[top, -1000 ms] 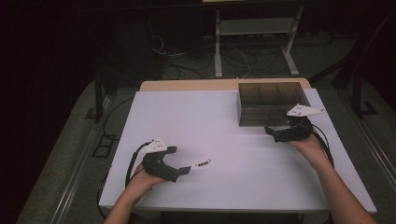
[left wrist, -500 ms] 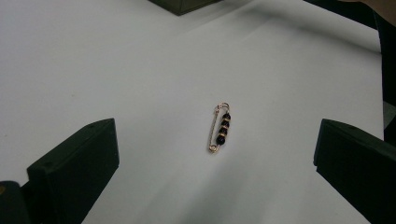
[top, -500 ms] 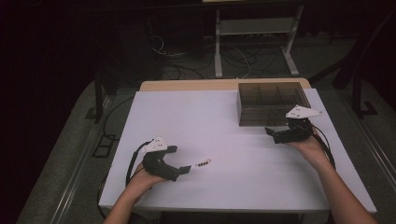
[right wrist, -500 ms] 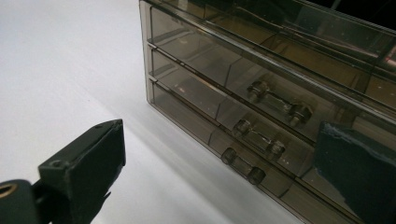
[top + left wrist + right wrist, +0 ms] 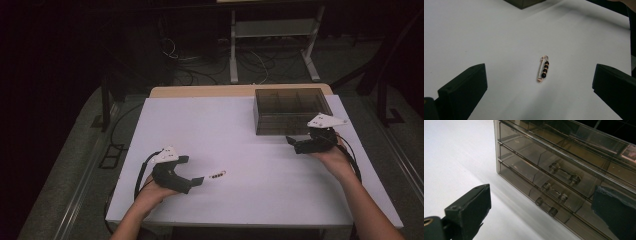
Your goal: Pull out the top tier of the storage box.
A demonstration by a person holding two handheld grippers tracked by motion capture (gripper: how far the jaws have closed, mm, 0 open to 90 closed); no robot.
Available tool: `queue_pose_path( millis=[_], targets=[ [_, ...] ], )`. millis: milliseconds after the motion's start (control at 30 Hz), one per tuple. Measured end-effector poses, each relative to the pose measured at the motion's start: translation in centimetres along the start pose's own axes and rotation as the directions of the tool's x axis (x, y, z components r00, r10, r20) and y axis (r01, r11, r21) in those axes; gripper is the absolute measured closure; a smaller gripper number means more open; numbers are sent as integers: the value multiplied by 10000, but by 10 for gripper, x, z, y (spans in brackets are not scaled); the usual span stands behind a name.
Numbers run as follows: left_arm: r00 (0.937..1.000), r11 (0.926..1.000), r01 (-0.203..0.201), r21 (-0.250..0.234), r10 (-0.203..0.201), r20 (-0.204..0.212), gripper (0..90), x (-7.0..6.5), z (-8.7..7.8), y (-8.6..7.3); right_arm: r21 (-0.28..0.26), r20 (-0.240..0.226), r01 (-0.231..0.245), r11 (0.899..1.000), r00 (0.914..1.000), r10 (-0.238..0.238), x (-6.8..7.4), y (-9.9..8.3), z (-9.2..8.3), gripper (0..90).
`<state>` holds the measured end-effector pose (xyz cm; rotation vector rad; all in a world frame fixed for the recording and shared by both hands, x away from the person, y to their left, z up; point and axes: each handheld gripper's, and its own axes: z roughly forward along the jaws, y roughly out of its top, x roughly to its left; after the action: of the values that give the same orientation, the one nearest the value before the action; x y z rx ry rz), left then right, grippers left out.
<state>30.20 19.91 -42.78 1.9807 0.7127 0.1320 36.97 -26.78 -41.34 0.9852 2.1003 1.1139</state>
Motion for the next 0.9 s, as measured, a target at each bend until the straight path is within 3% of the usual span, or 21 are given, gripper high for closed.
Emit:
queue_pose_path(
  millis=[200,700,900],
  targets=[
    [9999,9999,-96,82,95,37,0,-1,0,-1,11,95,65,10000,9999,-65,0,0,0,22],
    [10000,9999,-44,123,45,-52,0,-1,0,0,249,557,1016,9945,9931,-1029,5,0,0,22],
    [10000,9999,-40,120,41,-38,0,-1,0,0,266,672,1127,9933,9912,-1143,7,1,0,22]
  ],
)
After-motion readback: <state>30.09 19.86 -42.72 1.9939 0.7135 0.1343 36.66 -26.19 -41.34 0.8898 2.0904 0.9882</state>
